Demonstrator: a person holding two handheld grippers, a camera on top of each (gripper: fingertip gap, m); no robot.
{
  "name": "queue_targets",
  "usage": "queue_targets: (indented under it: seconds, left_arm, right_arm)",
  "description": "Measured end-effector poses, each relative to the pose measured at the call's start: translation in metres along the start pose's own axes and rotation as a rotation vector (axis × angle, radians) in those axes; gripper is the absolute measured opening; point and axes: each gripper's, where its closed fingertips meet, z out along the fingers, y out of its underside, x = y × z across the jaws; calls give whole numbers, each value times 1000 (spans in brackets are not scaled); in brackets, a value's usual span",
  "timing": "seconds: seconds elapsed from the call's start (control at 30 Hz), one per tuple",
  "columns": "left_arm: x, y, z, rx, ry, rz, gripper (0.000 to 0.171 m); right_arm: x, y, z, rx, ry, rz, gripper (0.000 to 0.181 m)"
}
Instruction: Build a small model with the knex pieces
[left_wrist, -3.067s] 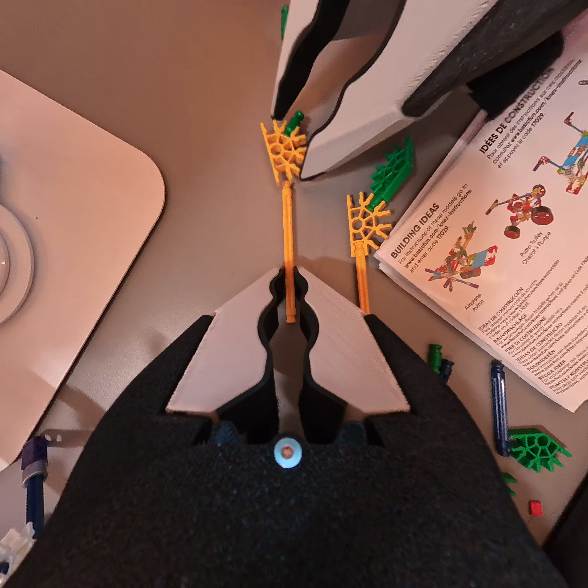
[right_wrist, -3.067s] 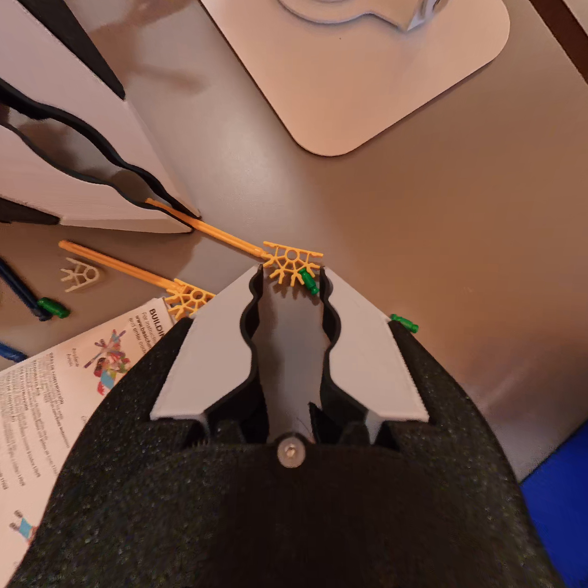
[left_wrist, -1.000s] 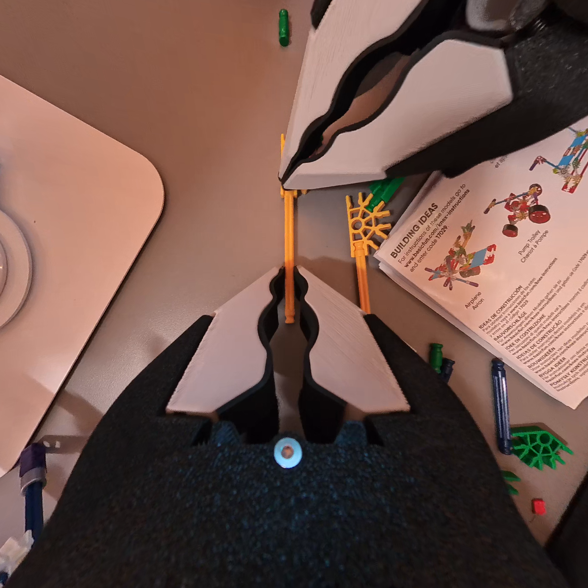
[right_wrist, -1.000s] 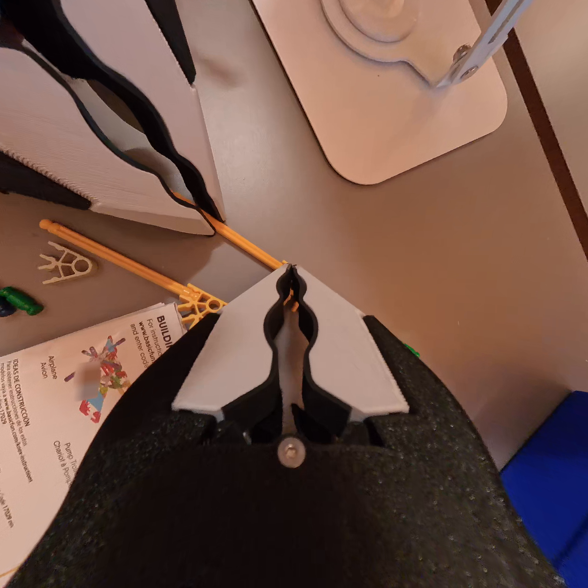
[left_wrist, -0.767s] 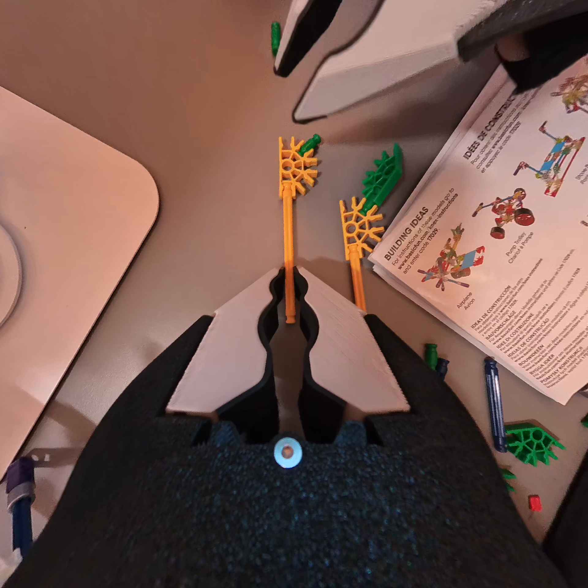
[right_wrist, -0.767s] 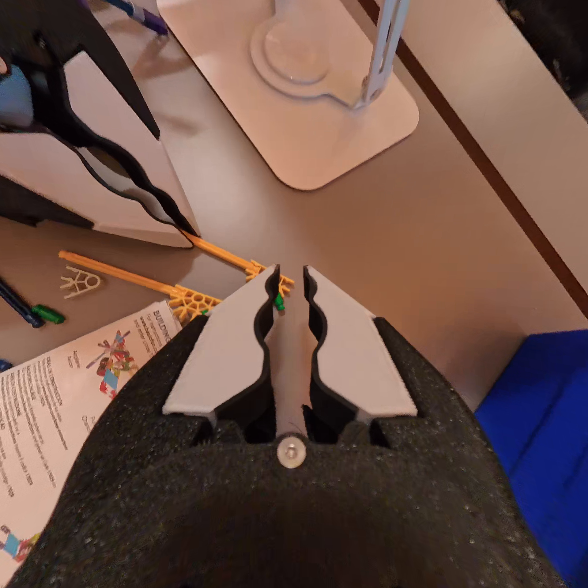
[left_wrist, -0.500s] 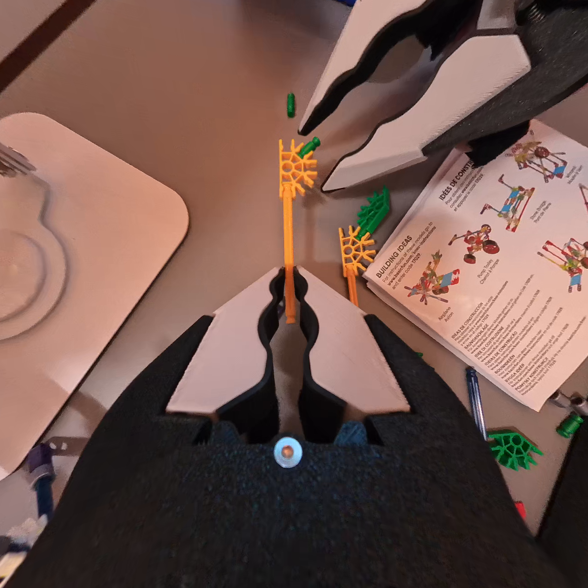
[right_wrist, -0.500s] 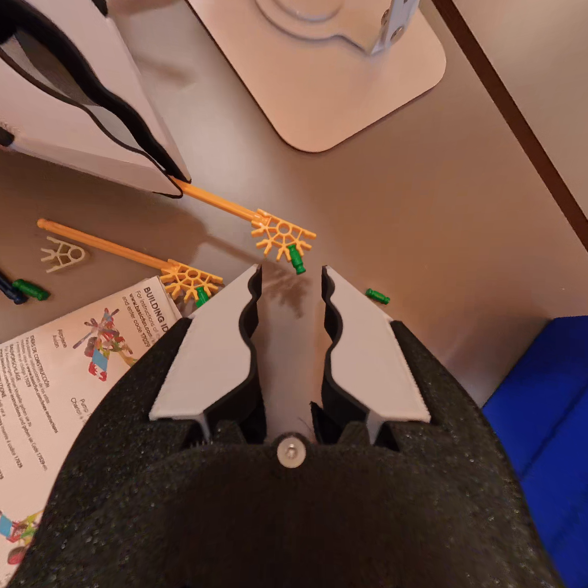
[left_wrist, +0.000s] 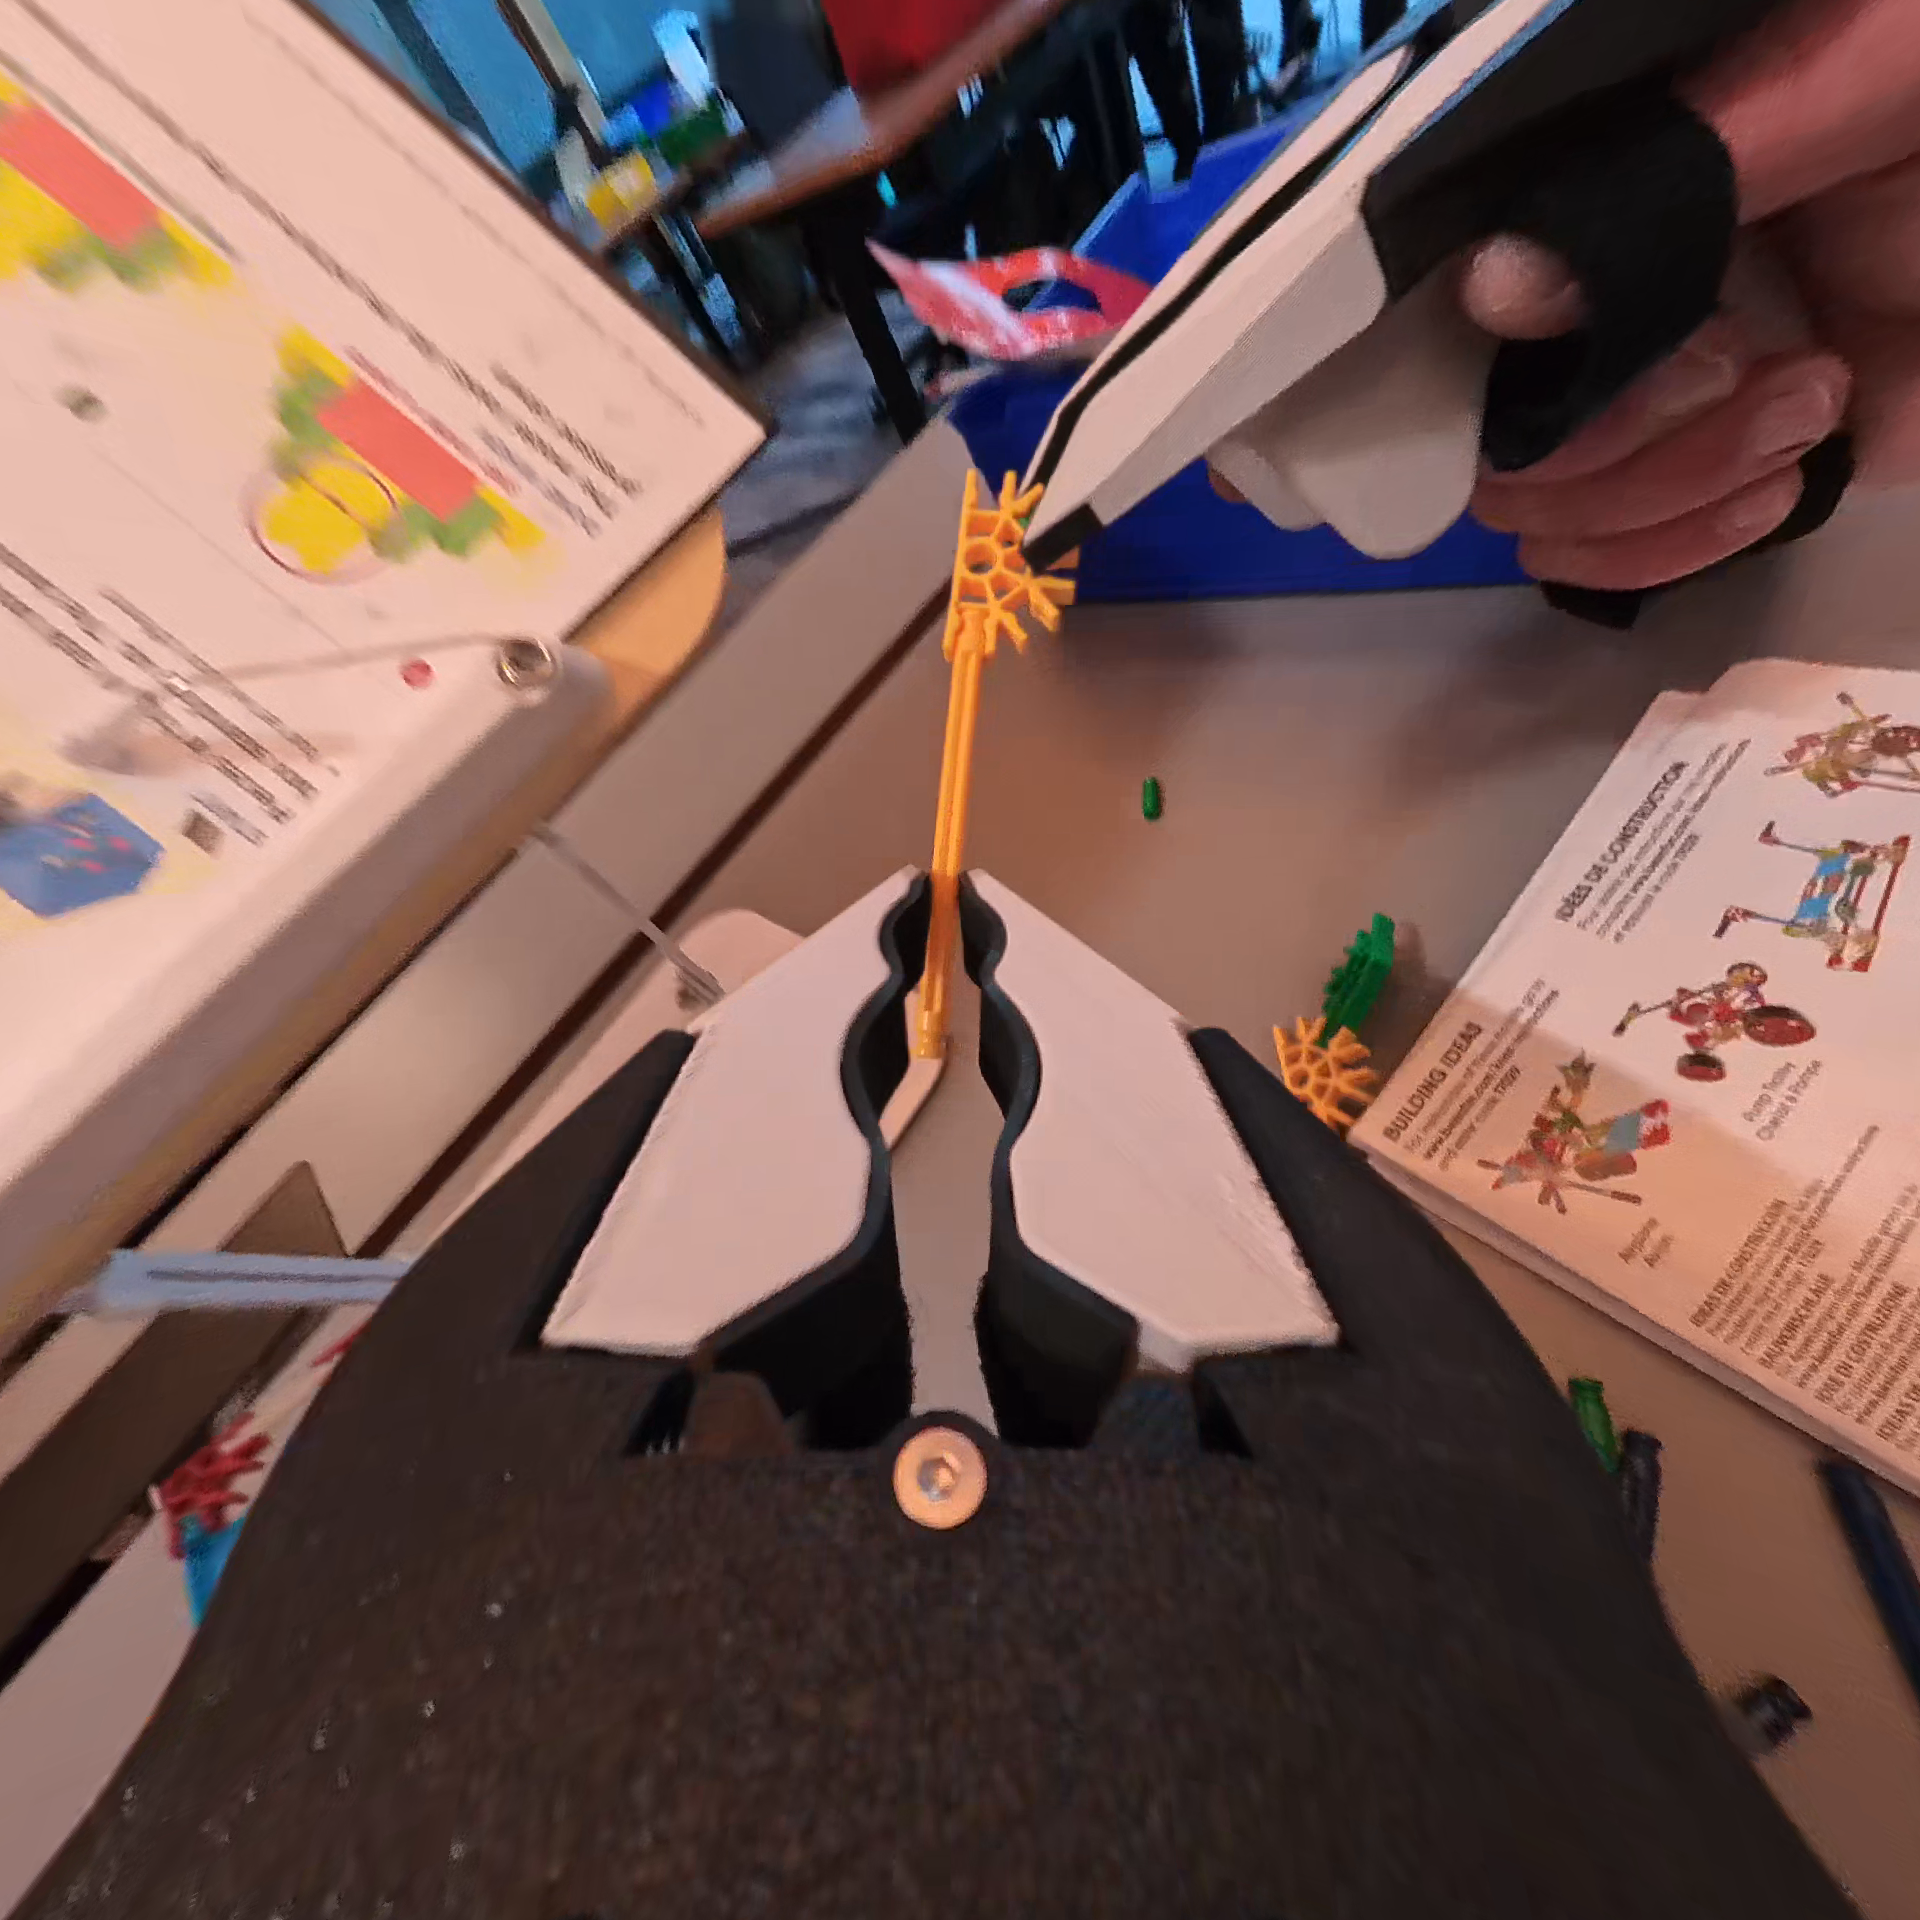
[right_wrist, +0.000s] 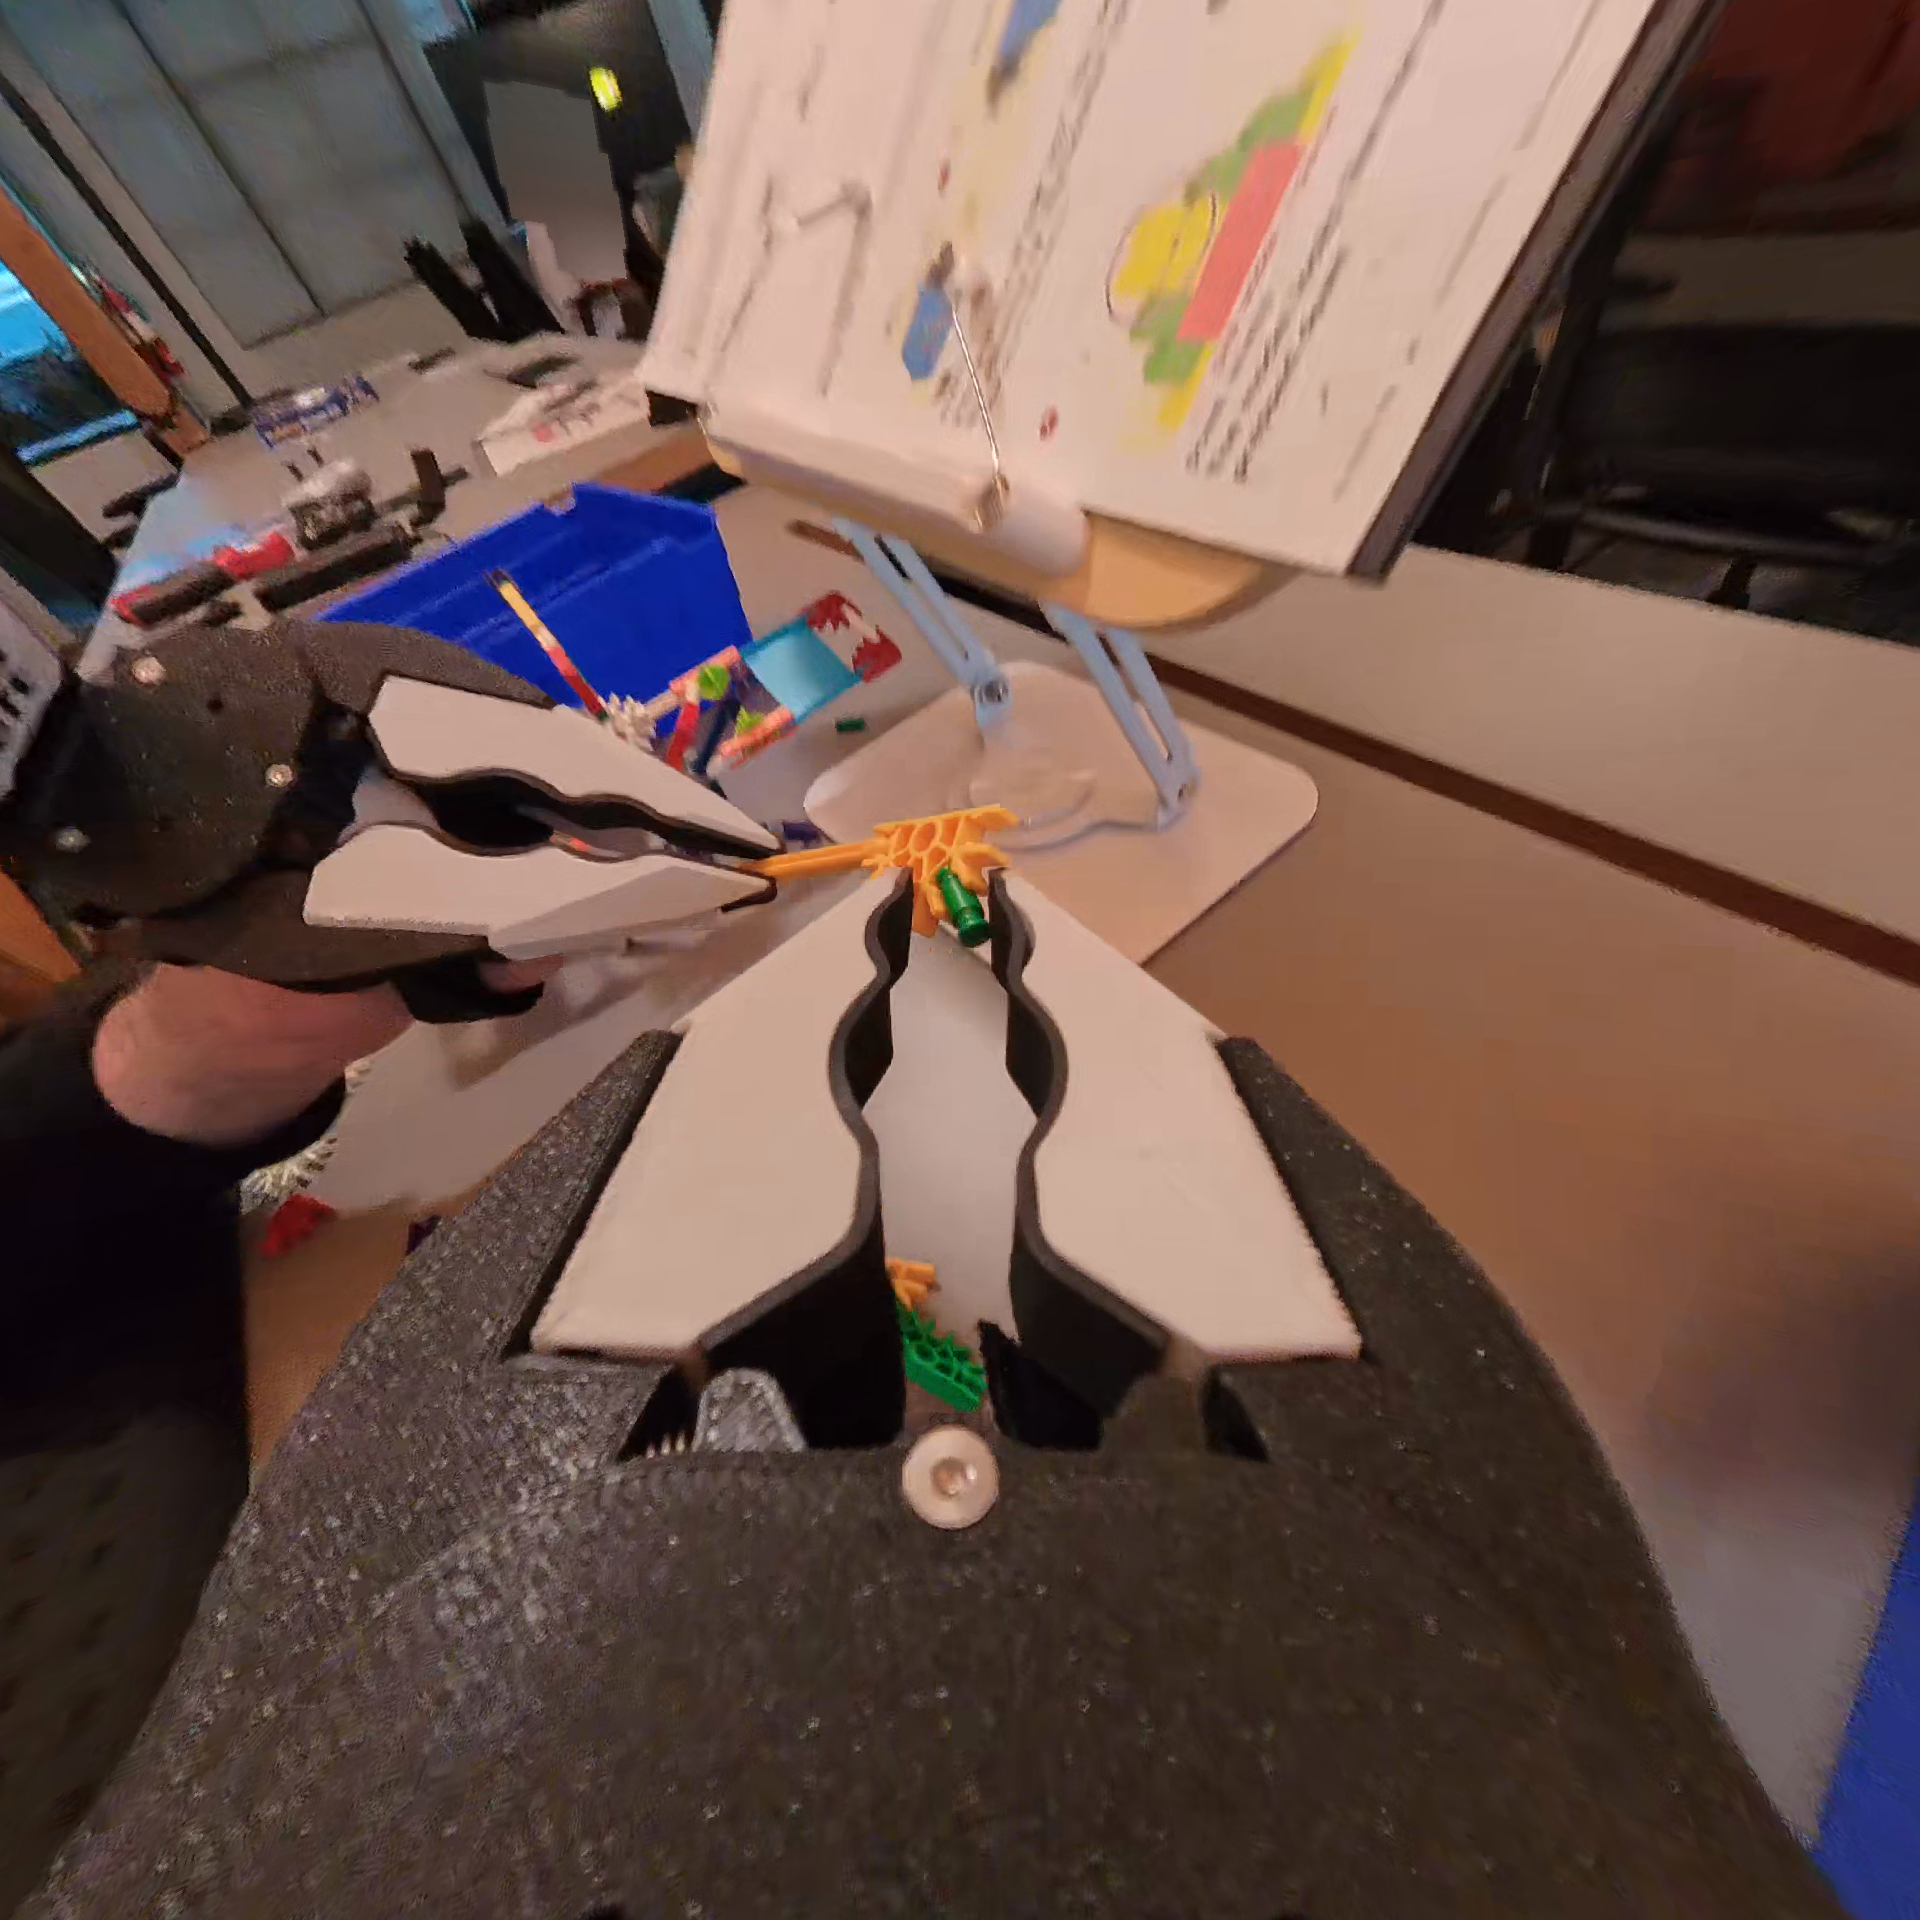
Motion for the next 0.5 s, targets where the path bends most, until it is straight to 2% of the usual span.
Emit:
queue_targets:
  seconds: [0.1,0.2,0.33,0.5]
  left_arm:
    - [-3,-16,-8,88,-37,26,4]
    - [5,-25,-11,136,-1,35,4]
    - [15,-34,-15,173,46,63,5]
    - [32,-51,-29,267,198,9,18]
  right_arm:
    - [-16,-22,-12,98,-60,-6,11]
    - [-32,-38,-24,157,-121,-43,6]
    - [-46,-41,-34,162,-159,-112,6]
    - [-54,-36,-39,125,-189,-180,5]
